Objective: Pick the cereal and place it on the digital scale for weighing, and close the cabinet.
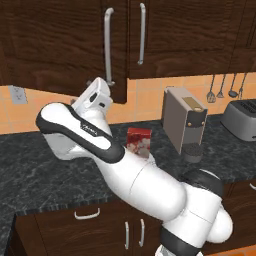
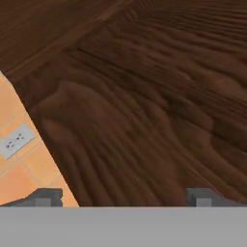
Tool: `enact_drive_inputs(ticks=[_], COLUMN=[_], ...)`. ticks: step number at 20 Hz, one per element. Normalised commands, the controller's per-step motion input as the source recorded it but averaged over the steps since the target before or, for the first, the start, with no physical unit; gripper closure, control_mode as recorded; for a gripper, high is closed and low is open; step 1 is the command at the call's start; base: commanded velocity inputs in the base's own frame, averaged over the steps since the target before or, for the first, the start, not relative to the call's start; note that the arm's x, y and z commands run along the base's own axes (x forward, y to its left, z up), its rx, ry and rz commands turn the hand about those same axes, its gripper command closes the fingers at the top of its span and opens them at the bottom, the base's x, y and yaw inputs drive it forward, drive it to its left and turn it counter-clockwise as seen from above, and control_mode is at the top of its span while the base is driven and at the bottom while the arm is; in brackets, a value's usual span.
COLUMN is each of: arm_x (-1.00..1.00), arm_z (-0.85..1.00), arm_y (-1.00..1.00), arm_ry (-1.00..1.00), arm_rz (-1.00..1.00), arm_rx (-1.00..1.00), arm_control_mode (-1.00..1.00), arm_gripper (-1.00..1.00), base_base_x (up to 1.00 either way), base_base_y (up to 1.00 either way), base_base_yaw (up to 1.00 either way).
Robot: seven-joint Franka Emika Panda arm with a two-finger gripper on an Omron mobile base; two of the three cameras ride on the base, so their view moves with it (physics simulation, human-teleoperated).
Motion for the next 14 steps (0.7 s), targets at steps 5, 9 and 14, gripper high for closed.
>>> enact_drive_inputs(ticks=[5,9,14], arm_x=[0.32,0.82,0.94], arm_z=[0.28,0.05,0.28], arm_y=[0.07,0.31,0.09], arm_ry=[-0.42,-0.49,-0.15], arm_rz=[-0.34,-0.41,-0.39], arm_rx=[-0.25,-0.44,-0.34], arm_control_mode=[-1.0,-1.0,-1.0], arm_gripper=[-1.0,-1.0,-1.0], base_base_x=[0.0,0.0,0.0], base_base_y=[0.0,0.0,0.0], base_base_yaw=[0.0,0.0,0.0])
